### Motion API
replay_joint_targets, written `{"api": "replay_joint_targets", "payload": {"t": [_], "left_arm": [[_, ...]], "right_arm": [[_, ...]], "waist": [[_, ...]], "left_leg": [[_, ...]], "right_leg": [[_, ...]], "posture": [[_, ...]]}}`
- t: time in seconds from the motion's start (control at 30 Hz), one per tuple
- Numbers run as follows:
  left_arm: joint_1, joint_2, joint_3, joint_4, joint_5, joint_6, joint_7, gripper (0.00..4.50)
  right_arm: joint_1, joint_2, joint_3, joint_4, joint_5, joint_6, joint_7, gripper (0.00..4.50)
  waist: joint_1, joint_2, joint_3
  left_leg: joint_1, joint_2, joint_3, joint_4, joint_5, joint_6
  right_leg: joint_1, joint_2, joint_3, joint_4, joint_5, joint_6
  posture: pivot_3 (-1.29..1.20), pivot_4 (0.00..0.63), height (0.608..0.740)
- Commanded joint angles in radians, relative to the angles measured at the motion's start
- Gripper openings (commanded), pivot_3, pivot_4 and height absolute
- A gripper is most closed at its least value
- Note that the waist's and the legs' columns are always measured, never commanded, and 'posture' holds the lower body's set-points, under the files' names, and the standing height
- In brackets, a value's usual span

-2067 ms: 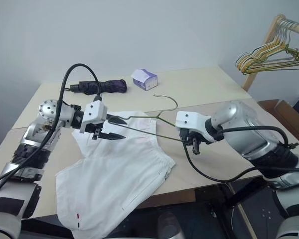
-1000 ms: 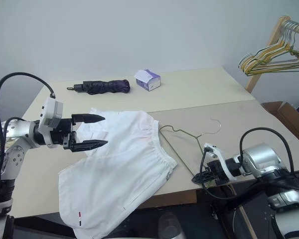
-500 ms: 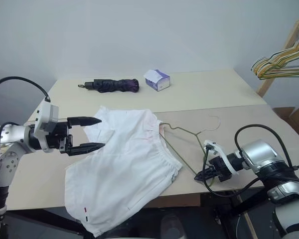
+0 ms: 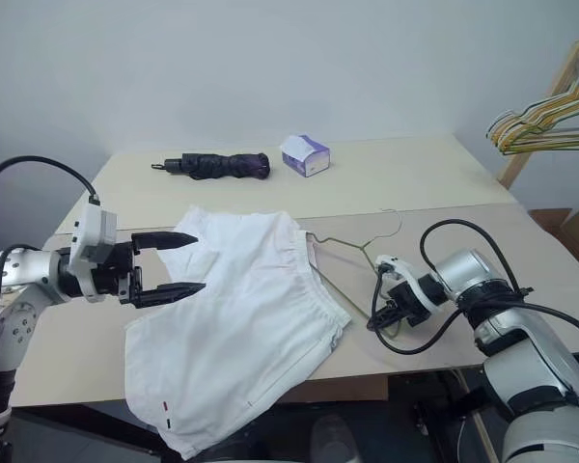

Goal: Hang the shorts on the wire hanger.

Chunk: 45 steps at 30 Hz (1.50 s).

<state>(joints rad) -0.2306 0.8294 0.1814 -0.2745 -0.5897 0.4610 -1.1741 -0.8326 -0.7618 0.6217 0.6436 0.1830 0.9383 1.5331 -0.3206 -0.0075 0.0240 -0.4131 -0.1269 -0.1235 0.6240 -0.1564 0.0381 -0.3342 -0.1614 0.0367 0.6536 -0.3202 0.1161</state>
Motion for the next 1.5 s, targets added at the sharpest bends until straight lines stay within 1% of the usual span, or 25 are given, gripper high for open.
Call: {"api": "replay_joint_targets", "payload": {"t": [0.03, 0.13, 0.23, 0.33, 0.4, 0.47, 0.6, 0.7, 0.83, 1.03, 1.1, 1.2, 1.27, 1.37, 1.5], "left_arm": [[0.002, 0.01, 0.042, -0.038, -0.019, -0.015, 0.018, 4.46], [0.014, 0.005, 0.04, -0.045, -0.017, -0.022, 0.021, 4.46], [0.018, 0.0, 0.036, -0.046, -0.013, -0.027, 0.024, 4.46], [0.017, 0.0, 0.034, -0.044, -0.013, -0.028, 0.026, 4.46], [0.011, -0.002, 0.029, -0.046, -0.01, -0.029, 0.03, 4.46], [0.01, -0.001, 0.027, -0.049, -0.006, -0.03, 0.036, 4.46], [0.018, 0.005, 0.037, -0.054, -0.008, -0.031, 0.036, 4.46], [0.023, 0.004, 0.04, -0.059, -0.01, -0.031, 0.039, 4.46], [0.021, 0.0, 0.035, -0.061, -0.01, -0.03, 0.043, 4.46], [0.005, -0.002, 0.027, -0.048, -0.007, -0.037, 0.04, 4.46], [-0.003, -0.003, 0.021, -0.037, -0.003, -0.041, 0.037, 4.46], [-0.033, -0.006, 0.0, -0.009, 0.007, -0.054, 0.028, 4.46], [-0.061, -0.006, -0.014, 0.018, 0.017, -0.065, 0.02, 4.46], [-0.116, -0.003, -0.035, 0.08, 0.052, -0.103, 0.004, 4.46], [-0.228, -0.006, -0.06, 0.209, 0.134, -0.189, 0.011, 4.46]], "right_arm": [[-0.025, -0.045, 0.061, -0.018, 0.004, -0.056, 0.08, 0.0], [-0.039, -0.091, 0.143, -0.047, 0.058, -0.09, 0.081, 0.0], [-0.072, -0.066, 0.173, 0.033, 0.042, -0.126, 0.081, 0.0], [-0.088, -0.056, 0.19, 0.069, 0.047, -0.143, 0.081, 0.0], [-0.16, 0.037, 0.136, 0.22, 0.002, -0.148, 0.06, 0.0], [-0.21, 0.098, 0.111, 0.324, -0.033, -0.167, 0.063, 0.0], [-0.23, 0.127, 0.132, 0.389, -0.064, -0.219, 0.081, 0.0], [-0.252, 0.157, 0.097, 0.456, -0.094, -0.237, 0.081, 0.0], [-0.279, 0.19, 0.047, 0.51, -0.132, -0.247, 0.081, 0.0], [-0.286, 0.178, -0.057, 0.517, -0.167, -0.254, 0.051, 0.0], [-0.281, 0.164, -0.085, 0.476, -0.177, -0.254, 0.043, 0.0], [-0.249, 0.119, -0.121, 0.308, -0.197, -0.261, -0.025, 0.0], [-0.22, 0.084, -0.142, 0.148, -0.221, -0.231, -0.096, 0.0], [-0.165, 0.02, -0.16, -0.143, -0.289, -0.196, -0.22, 0.0], [-0.124, -0.049, -0.179, -0.458, -0.321, -0.111, -0.266, 0.0]], "waist": [[0.009, 0.0, 0.0], [0.029, 0.0, 0.0], [0.036, 0.001, 0.0], [0.038, 0.001, 0.0], [0.031, 0.001, 0.0], [0.027, 0.001, 0.0], [0.042, 0.002, 0.001], [0.057, 0.002, 0.001], [0.058, 0.003, 0.001], [0.058, 0.005, 0.002], [0.058, 0.005, 0.002], [0.057, 0.007, 0.003], [0.056, 0.008, 0.004], [0.055, 0.009, 0.004], [0.05, 0.009, 0.004]], "left_leg": [[0.0, 0.0, 0.0, 0.0, 0.0, 0.0], [0.0, -0.001, 0.0, 0.0, 0.0, 0.0], [0.0, 0.0, 0.0, 0.0, -0.001, -0.001], [0.0, 0.0, 0.0, -0.001, -0.001, -0.001], [0.0, 0.0, 0.0, 0.0, -0.001, -0.001], [0.002, 0.0, 0.0, -0.001, -0.001, -0.002], [0.003, 0.001, -0.002, -0.002, -0.001, -0.002], [0.003, 0.001, -0.003, -0.002, -0.001, -0.003], [0.004, 0.002, -0.003, -0.002, -0.002, -0.004], [0.004, 0.002, -0.003, -0.002, -0.002, -0.004], [0.004, 0.002, -0.003, -0.002, -0.002, -0.004], [0.004, 0.002, -0.003, -0.002, -0.002, -0.004], [0.004, 0.002, -0.003, -0.002, -0.002, -0.005], [0.003, 0.002, -0.003, -0.002, -0.002, -0.005], [0.0, 0.002, -0.002, -0.002, -0.002, -0.005]], "right_leg": [[0.0, 0.0, 0.0, 0.0, 0.0, 0.0], [0.0, -0.001, 0.0, -0.001, 0.0, 0.0], [0.0, 0.0, 0.0, -0.003, 0.001, 0.0], [0.001, 0.001, 0.0, -0.004, 0.002, -0.001], [0.001, 0.001, 0.0, -0.004, 0.002, -0.001], [0.001, 0.003, 0.001, -0.005, 0.004, -0.002], [0.001, 0.006, 0.001, -0.005, 0.005, -0.003], [0.001, 0.006, 0.001, -0.005, 0.005, -0.003], [0.001, 0.008, 0.001, -0.005, 0.005, -0.003], [0.001, 0.009, 0.003, -0.005, 0.005, -0.004], [0.001, 0.009, 0.003, -0.005, 0.005, -0.004], [0.001, 0.009, 0.003, -0.005, 0.005, -0.004], [0.0, 0.008, 0.003, -0.005, 0.005, -0.004], [-0.001, 0.008, 0.003, -0.005, 0.005, -0.004], [-0.003, 0.008, 0.003, -0.005, 0.005, -0.004]], "posture": [[-0.19, 0.0, 0.74], [-0.18, 0.0, 0.74], [-0.18, 0.0, 0.74], [-0.18, 0.0, 0.74], [-0.17, 0.0, 0.74], [-0.16, 0.0, 0.74], [-0.15, 0.0, 0.74], [-0.15, 0.0, 0.74], [-0.15, 0.0, 0.74], [-0.17, 0.0, 0.74], [-0.2, 0.0, 0.74], [-0.21, 0.0, 0.74], [-0.23, 0.0, 0.74], [-0.26, 0.0, 0.74], [-0.29, 0.0, 0.74]]}}
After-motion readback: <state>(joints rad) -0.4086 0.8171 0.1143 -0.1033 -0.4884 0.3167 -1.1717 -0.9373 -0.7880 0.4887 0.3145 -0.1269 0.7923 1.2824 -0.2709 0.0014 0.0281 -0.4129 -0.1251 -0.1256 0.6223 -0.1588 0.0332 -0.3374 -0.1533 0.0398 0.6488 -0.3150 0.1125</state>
